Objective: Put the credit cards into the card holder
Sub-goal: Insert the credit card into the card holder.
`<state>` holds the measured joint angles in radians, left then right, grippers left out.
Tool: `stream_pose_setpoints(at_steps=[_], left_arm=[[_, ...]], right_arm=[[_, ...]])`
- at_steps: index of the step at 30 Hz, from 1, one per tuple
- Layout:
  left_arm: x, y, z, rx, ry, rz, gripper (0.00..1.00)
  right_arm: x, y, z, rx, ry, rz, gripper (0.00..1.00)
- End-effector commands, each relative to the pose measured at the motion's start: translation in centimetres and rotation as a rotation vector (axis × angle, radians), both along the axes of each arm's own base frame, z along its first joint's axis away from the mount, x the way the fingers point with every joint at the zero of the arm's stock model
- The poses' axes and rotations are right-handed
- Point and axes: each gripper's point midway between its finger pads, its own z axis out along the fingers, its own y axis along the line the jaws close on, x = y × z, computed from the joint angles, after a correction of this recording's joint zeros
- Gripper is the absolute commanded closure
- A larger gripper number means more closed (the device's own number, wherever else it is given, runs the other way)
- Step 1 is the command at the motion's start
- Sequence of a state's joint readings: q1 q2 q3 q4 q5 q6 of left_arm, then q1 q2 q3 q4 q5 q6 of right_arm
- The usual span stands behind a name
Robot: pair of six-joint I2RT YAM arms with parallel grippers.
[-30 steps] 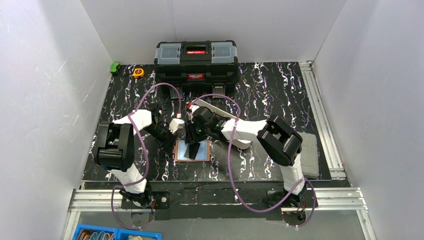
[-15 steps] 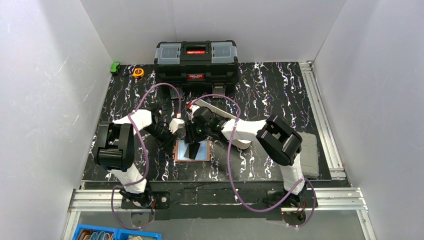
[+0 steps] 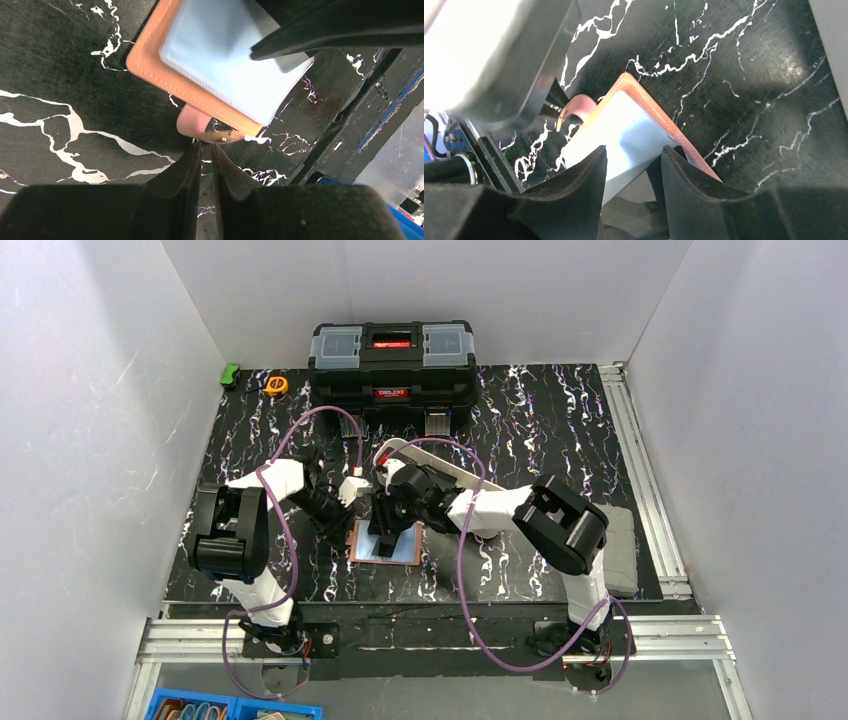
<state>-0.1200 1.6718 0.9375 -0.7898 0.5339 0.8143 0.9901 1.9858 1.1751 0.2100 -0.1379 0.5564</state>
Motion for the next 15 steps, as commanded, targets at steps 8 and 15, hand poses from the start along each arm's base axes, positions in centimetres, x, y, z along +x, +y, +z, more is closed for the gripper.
stream_pose_setpoints(at_steps=[8,15], left_arm=[[0.6,0.9,-0.4,0.05,-0.051,-0.035,0.87],[0.8,0.9,-0.4,0.051,-0.047,-0.028,0.87]], right_arm=[[2.2,-0.4,5.5,0.165,-0.2,-0.065,0.46],[2.1,-0.7,3.9,0.146,-0.164,-0.073,0.46]])
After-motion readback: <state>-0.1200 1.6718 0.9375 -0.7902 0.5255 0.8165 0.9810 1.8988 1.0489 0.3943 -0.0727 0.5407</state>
